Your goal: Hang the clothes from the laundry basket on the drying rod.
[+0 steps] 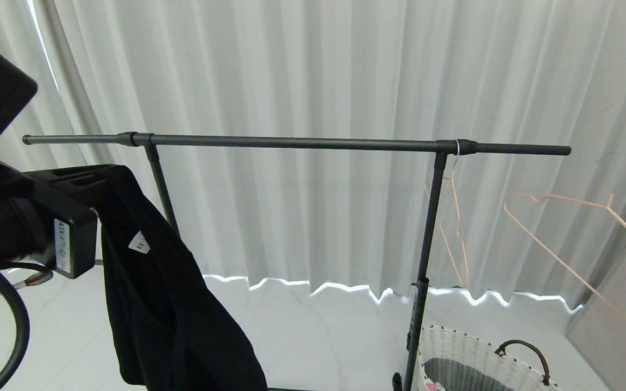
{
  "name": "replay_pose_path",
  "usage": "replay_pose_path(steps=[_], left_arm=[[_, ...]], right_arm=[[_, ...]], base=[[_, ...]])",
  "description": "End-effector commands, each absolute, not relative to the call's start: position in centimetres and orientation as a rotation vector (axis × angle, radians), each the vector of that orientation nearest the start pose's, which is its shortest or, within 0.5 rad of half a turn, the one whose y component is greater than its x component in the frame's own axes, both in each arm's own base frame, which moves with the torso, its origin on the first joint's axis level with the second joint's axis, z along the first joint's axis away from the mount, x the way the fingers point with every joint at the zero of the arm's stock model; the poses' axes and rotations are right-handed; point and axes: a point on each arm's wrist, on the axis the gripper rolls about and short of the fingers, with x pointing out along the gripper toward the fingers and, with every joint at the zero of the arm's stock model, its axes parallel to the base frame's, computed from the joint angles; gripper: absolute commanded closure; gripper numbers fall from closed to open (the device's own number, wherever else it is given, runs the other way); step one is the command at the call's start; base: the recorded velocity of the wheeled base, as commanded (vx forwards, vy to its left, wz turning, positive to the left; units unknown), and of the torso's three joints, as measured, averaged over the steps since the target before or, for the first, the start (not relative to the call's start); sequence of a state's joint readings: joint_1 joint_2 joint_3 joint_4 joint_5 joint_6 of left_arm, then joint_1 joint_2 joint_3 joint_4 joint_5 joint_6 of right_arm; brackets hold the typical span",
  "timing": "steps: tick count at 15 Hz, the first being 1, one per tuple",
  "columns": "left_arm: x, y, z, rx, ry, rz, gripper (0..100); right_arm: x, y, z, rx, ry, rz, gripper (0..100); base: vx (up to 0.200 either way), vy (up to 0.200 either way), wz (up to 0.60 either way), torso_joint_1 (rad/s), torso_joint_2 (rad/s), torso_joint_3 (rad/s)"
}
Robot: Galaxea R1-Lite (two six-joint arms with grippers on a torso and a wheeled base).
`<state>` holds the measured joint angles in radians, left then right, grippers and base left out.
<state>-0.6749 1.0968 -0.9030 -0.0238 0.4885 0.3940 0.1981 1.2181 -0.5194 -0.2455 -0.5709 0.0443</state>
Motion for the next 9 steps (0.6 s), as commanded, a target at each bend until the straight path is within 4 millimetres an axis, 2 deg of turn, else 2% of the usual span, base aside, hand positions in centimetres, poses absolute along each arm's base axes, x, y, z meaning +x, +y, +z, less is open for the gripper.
replay_pose_path(steps=[1, 4, 7, 9], left_arm=[[12.2, -8.4, 28.9, 0.489, 0.108, -0.214, 100], [12.2, -8.4, 28.4, 0.499, 0.123, -0.217, 100], [12.5, -8.6, 27.6, 0.514, 0.152, -0.220, 100], [12.8, -8.9, 26.9, 0.524, 0.177, -0.220, 100]], right_arm=[[16.3, 2.0, 18.6, -0.124, 0.398, -0.375, 100], [15.6, 2.5, 19.9, -0.099, 0.331, -0.305, 100], [13.2, 3.9, 21.4, -0.048, 0.231, -0.017, 100], [11.3, 5.1, 21.2, -0.044, 0.213, 0.193, 100]], base=[[-0.200, 0.000, 0.00, 0.002, 0.00, 0.007], [0.000, 0.000, 0.00, 0.000, 0.00, 0.000], [0.000, 0.000, 0.00, 0.000, 0.00, 0.000], [0.000, 0.000, 0.00, 0.000, 0.00, 0.000]])
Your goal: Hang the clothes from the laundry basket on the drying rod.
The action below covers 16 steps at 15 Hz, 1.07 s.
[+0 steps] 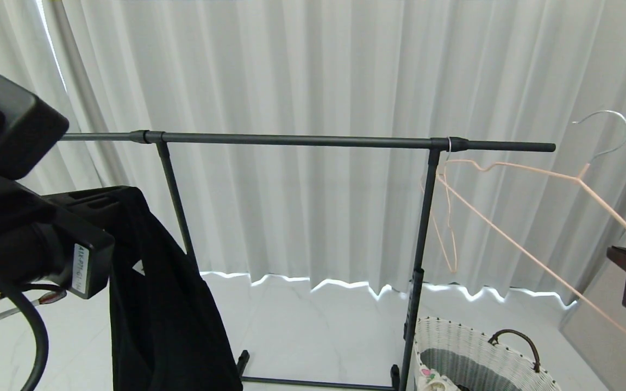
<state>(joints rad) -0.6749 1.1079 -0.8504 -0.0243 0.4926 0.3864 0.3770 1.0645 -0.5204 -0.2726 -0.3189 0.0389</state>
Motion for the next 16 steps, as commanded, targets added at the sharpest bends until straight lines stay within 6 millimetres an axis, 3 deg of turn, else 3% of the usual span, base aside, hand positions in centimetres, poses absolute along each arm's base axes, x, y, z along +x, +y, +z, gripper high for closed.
replay_pose_path(steps=[1, 7, 11, 16], left_arm=[[13.0, -9.0, 26.8, 0.532, 0.188, -0.198, 100], [14.8, -10.2, 25.6, 0.430, 0.267, -0.087, 100], [16.3, -11.4, 24.5, 0.305, 0.318, -0.023, 100], [15.9, -12.4, 24.1, 0.242, 0.328, -0.061, 100]], right_arm=[[10.7, 5.6, 20.7, -0.052, 0.220, 0.257, 100], [7.4, 8.6, 17.3, -0.114, 0.329, 0.622, 100], [5.8, 10.8, 16.7, -0.088, 0.412, 0.803, 100], [6.8, 14.7, 16.8, -0.070, 0.450, 0.835, 100]], base=[[0.000, 0.000, 0.00, 0.000, 0.00, 0.000], [0.000, 0.000, 0.00, 0.000, 0.00, 0.000], [0.000, 0.000, 0.00, 0.000, 0.00, 0.000], [0.000, 0.000, 0.00, 0.000, 0.00, 0.000]])
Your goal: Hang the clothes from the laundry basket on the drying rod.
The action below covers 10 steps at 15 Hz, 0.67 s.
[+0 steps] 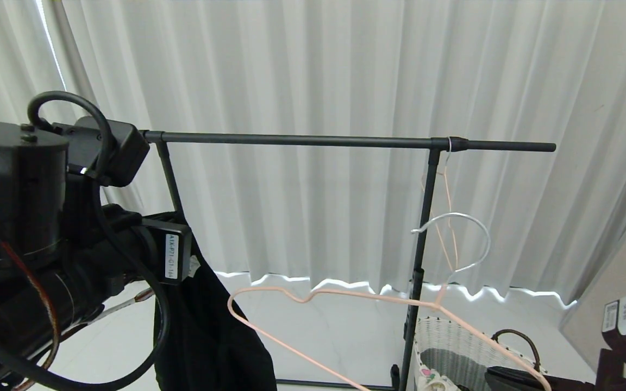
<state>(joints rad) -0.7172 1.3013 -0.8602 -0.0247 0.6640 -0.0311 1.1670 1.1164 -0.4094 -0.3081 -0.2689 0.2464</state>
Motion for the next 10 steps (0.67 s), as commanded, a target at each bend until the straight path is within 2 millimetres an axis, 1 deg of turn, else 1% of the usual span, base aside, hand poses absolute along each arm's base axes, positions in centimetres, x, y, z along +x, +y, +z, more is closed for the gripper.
replay_pose_path(steps=[1, 3, 5, 7, 10], left_arm=[[15.9, -12.6, 24.1, 0.245, 0.329, -0.066, 100], [16.1, -12.8, 23.8, 0.248, 0.337, -0.068, 100], [16.3, -13.0, 23.4, 0.230, 0.351, -0.057, 100], [16.7, -13.0, 22.6, 0.233, 0.370, -0.002, 100], [16.6, -13.1, 22.6, 0.227, 0.369, 0.005, 100]], right_arm=[[7.0, 15.2, 16.7, -0.064, 0.441, 0.837, 100], [7.3, 15.9, 16.6, -0.054, 0.431, 0.841, 100], [7.3, 15.9, 16.6, -0.054, 0.431, 0.841, 100], [7.3, 15.7, 16.8, -0.046, 0.423, 0.843, 100], [7.4, 16.1, 17.5, -0.029, 0.405, 0.849, 100]], base=[[0.000, 0.000, 0.00, 0.000, 0.00, 0.000], [0.000, 0.000, 0.00, 0.000, 0.00, 0.000], [0.000, 0.000, 0.00, 0.000, 0.00, 0.000], [0.000, 0.000, 0.00, 0.000, 0.00, 0.000], [0.000, 0.000, 0.00, 0.000, 0.00, 0.000]])
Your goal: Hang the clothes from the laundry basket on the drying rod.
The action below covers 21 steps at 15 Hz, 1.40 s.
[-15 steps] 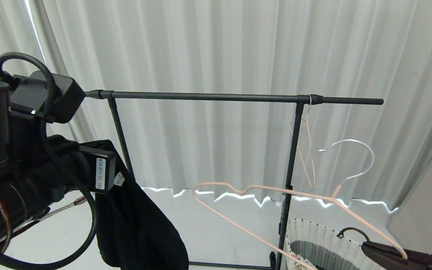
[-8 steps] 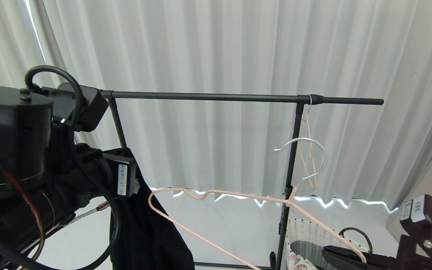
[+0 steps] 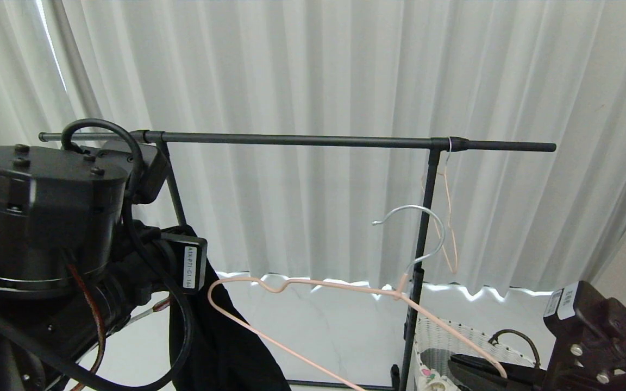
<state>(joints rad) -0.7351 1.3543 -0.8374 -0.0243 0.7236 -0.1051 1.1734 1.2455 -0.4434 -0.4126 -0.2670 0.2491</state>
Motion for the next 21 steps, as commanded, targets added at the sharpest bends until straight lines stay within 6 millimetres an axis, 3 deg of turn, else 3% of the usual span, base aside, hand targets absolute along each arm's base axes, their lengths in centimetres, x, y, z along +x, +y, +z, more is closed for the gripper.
replay_pose_path(steps=[1, 11, 17, 21], left_arm=[[16.6, -13.1, 22.6, 0.226, 0.369, 0.005, 100], [16.4, -13.2, 22.7, 0.214, 0.361, -0.002, 100], [17.2, -11.8, 22.6, 0.218, 0.368, 0.104, 100], [17.5, -12.1, 22.2, 0.233, 0.384, 0.099, 100]], right_arm=[[7.6, 16.5, 17.6, -0.033, 0.407, 0.848, 100], [8.7, 19.8, 18.6, -0.026, 0.398, 0.861, 100], [7.2, 16.9, 17.6, -0.048, 0.414, 0.879, 100], [7.4, 17.3, 18.0, -0.040, 0.405, 0.883, 100]], base=[[0.000, 0.000, 0.00, 0.000, 0.00, 0.000], [0.000, 0.000, 0.00, 0.000, 0.00, 0.000], [0.000, 0.000, 0.00, 0.000, 0.00, 0.000], [0.000, 0.000, 0.00, 0.000, 0.00, 0.000]])
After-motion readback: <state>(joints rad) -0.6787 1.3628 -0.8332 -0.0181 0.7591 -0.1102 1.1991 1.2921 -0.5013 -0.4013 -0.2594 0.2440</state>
